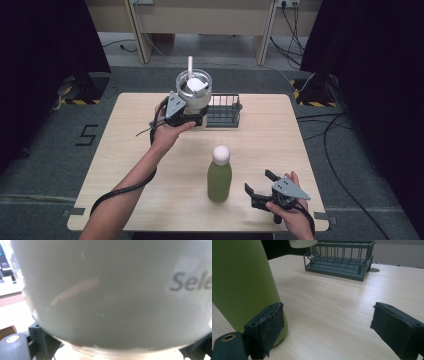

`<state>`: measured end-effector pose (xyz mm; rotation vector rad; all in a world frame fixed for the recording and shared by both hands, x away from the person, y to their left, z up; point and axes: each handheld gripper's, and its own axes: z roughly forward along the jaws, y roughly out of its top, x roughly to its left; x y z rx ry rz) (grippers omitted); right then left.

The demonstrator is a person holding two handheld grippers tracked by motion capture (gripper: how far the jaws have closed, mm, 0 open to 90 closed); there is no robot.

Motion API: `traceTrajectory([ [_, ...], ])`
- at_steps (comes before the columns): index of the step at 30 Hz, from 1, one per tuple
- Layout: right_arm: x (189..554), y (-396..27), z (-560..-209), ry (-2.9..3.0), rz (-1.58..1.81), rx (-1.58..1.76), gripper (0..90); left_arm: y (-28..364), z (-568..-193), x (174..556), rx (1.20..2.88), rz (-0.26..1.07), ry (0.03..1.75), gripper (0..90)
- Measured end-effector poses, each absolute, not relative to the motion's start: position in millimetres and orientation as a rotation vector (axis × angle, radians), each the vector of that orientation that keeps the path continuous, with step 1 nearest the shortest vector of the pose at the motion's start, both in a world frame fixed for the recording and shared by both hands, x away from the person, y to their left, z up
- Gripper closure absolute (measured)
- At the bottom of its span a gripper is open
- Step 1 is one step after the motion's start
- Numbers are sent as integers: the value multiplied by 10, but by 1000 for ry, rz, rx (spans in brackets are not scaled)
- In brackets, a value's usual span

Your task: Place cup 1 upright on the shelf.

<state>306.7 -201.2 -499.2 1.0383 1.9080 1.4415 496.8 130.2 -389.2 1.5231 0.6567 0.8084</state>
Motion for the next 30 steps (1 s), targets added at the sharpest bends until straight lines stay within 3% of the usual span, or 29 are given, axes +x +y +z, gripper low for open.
traceTrajectory([
  [30, 3067, -2025, -5008, 1910, 1440, 1042, 100, 1182, -3674, 5348, 1491, 855, 696, 94],
])
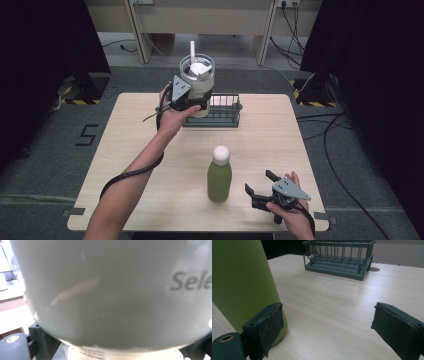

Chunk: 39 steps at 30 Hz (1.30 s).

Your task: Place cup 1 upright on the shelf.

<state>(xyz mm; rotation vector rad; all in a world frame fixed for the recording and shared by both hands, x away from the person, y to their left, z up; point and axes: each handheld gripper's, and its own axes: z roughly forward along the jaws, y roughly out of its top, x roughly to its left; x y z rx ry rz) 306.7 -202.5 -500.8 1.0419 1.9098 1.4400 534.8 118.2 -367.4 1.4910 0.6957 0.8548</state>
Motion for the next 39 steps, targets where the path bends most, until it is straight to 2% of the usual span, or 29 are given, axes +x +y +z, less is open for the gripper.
traceTrajectory([
  [20, 3070, -2030, -5017, 1908, 1440, 1047, 101, 1123, -3610, 5620, 1489, 883, 738, 94],
  [39, 3073, -2036, -5025, 1910, 1438, 1049, 101, 1104, -3767, 5910, 1501, 901, 806, 93],
])
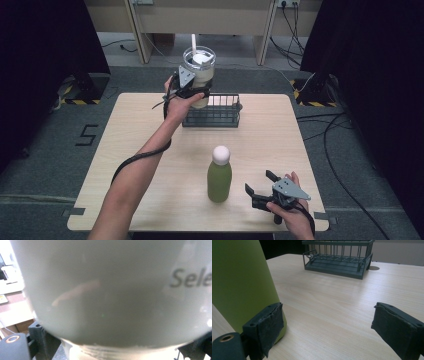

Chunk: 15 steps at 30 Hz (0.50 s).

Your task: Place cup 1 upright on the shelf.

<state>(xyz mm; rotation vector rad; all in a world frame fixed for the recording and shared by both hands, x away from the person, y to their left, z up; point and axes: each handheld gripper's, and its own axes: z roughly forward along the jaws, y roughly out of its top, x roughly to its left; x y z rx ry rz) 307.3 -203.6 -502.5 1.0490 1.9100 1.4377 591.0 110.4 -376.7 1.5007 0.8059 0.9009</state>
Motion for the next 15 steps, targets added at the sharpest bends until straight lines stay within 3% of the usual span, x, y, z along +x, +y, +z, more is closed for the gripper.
traceTrajectory([
  [15, 3077, -2038, -5034, 1909, 1435, 1056, 102, 1101, -3908, 6038, 1522, 910, 845, 93],
])
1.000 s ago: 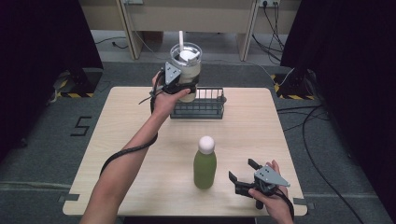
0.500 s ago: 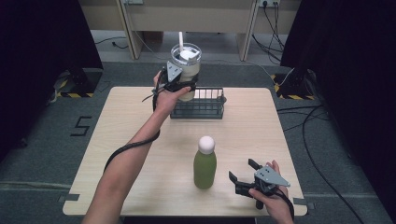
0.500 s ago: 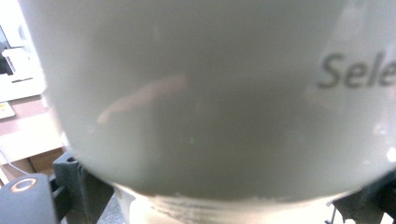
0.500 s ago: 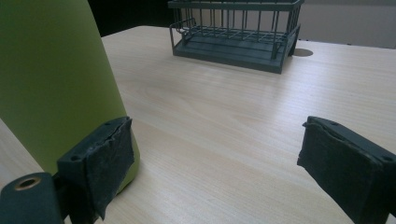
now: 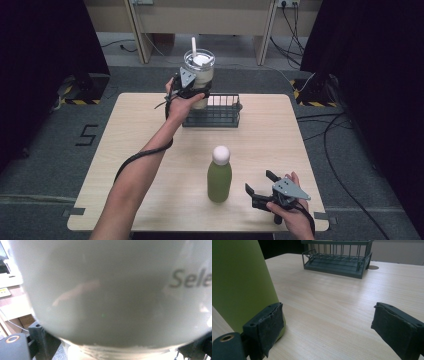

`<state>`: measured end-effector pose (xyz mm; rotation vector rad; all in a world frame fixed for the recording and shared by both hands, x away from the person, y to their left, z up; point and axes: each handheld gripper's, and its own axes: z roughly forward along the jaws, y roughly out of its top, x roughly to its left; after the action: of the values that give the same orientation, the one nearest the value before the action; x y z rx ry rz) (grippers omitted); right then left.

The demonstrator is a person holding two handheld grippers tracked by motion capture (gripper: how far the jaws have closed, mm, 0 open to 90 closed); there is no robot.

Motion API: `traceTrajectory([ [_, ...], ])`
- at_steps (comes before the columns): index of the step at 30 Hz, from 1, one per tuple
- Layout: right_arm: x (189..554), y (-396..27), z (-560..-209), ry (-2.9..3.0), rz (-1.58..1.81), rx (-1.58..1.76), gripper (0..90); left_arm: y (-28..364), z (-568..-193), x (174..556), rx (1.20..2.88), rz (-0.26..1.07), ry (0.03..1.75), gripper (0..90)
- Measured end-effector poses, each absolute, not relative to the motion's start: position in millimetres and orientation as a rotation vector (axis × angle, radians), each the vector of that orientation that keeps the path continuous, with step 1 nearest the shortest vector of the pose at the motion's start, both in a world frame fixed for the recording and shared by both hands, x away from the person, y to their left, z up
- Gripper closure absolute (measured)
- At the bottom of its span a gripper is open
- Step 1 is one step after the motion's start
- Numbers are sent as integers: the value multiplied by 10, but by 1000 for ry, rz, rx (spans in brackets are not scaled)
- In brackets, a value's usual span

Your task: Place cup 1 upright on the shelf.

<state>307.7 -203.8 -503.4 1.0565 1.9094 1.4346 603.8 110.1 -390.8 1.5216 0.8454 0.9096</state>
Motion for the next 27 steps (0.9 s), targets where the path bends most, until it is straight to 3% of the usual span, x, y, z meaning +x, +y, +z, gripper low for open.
traceTrajectory([
  [27, 3086, -2014, -5061, 1921, 1429, 1054, 103, 1117, -4234, 6146, 1569, 858, 937, 92],
])
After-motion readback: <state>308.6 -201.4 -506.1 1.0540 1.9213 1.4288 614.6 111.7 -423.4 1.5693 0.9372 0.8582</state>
